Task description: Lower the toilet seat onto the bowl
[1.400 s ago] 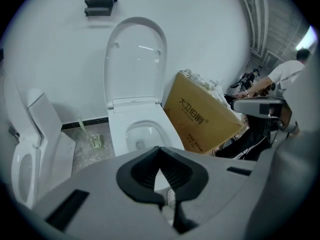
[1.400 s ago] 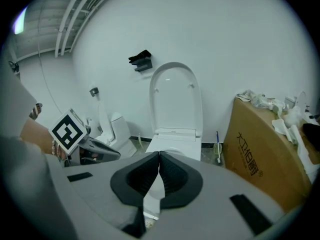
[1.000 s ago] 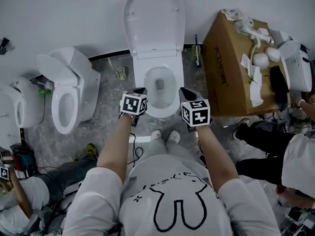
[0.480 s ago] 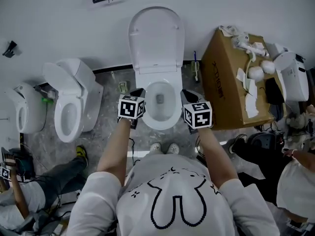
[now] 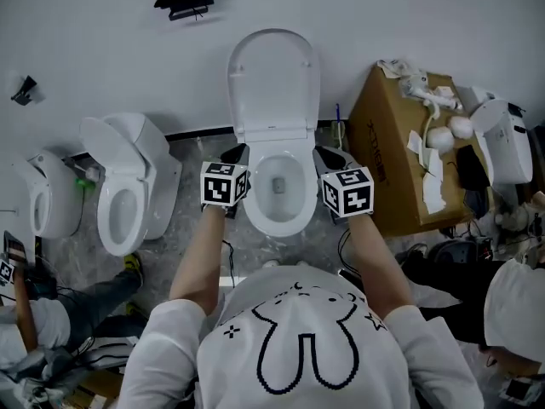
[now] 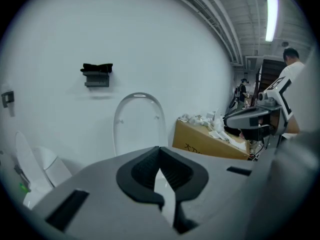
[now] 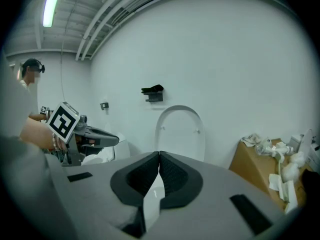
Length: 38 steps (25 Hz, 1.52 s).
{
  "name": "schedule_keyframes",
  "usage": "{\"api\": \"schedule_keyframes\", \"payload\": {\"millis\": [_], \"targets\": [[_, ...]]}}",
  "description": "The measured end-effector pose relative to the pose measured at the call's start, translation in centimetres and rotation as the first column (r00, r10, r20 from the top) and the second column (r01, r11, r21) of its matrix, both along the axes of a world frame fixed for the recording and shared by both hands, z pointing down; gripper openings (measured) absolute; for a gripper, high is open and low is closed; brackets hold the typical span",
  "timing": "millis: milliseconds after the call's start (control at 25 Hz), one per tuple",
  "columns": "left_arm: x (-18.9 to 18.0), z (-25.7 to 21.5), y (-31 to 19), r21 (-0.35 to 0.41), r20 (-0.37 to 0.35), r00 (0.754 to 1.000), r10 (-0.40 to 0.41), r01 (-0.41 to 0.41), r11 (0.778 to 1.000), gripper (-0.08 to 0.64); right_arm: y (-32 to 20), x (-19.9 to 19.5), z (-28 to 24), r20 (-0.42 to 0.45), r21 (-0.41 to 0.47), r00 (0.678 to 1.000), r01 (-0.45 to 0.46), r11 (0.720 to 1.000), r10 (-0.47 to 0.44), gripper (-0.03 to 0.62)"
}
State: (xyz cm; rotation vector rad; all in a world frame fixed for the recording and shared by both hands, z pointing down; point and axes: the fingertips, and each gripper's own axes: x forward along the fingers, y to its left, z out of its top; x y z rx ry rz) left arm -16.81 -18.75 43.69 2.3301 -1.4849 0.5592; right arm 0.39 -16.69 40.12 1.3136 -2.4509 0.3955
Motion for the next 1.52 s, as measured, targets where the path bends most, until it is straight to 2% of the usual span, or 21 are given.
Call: {"api": "schedule_keyframes", "payload": {"millis": [200, 360, 520, 640, 920, 1080, 1320, 1520], "targets": [[-0.4, -3.6, -0.5, 0.105, -0.011, 1.000, -0.023, 0.024, 0.994, 0.009, -0.6, -0.2, -3.3, 0.036, 0.071, 0.999, -0.014, 0.997, 0.011, 0.028], [-0.6, -6.5, -0.7, 0.187, -0.007, 1.000, -0.029, 0.030, 0.982, 0.009, -0.9, -0.3, -6.0, 0.024, 0.146, 1.000, -0.008, 0.989, 0.005, 0.028], [-0.8, -9.5, -0.6, 0.270, 0.005, 1.000, -0.027, 0.025, 0.963, 0.009, -1.0, -0.4, -8.8, 0.020, 0.235, 1.000, -0.012, 0.972, 0.008, 0.028], [-0.9, -11.7, 0.0, 0.320, -0.032, 0.999, -0.036, 0.044, 0.946, 0.009, -0.7, 0.1, -11.1, 0.052, 0.303, 0.998, -0.034, 0.952, 0.019, 0.028], [-2.0, -16.9, 1.0, 0.441, -0.068, 0.996, -0.062, 0.086, 0.893, 0.009, -0.2, 1.2, -15.7, 0.093, 0.392, 0.994, -0.084, 0.916, 0.051, 0.028], [-2.5, -20.0, 1.8, 0.512, -0.057, 0.996, -0.071, 0.090, 0.855, 0.009, 0.7, 1.7, -18.2, 0.093, 0.464, 0.993, -0.104, 0.879, 0.069, 0.028], [-3.1, -23.6, 3.5, 0.596, -0.031, 0.996, -0.079, 0.082, 0.798, 0.009, 2.3, 1.7, -21.3, 0.043, 0.576, 0.996, -0.088, 0.813, 0.077, 0.028], [-3.4, -25.5, 4.6, 0.643, -0.032, 0.996, -0.082, 0.083, 0.761, 0.009, 3.5, 1.6, -22.5, 0.002, 0.616, 0.997, -0.065, 0.785, 0.081, 0.028]]}}
